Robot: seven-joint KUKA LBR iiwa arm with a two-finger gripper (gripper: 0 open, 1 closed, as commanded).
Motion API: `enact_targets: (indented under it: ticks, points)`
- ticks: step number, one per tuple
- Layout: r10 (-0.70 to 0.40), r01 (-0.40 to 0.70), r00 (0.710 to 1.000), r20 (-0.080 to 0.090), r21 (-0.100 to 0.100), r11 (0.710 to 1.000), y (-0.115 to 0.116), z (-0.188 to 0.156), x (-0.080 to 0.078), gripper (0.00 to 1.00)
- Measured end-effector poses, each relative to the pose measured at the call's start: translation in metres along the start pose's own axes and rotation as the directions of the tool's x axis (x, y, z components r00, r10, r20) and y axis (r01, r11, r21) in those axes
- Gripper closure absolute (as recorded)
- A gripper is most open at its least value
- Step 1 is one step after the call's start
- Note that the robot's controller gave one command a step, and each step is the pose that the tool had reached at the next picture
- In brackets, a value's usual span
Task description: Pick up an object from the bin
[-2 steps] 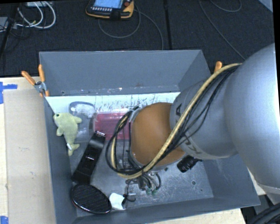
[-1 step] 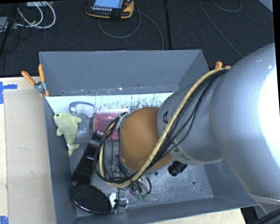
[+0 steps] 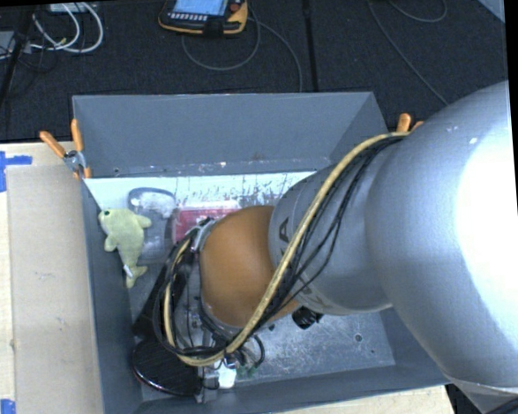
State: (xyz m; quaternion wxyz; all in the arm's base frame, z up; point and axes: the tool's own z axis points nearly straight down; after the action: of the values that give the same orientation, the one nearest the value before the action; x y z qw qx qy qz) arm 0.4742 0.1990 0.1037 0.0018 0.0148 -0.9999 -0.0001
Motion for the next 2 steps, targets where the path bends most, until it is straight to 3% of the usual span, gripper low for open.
enact_targets:
  ticks: [1, 2]
  points:
    - [0.062, -0.062, 0.998, 0.004, -0.001, 0.998, 0.0094, 0.0329, -0.0059, 0.00]
    - [0.040, -0.040, 0.999, -0.004, 0.003, 0.999, 0.0157, 0.0348, 0.0022, 1.00]
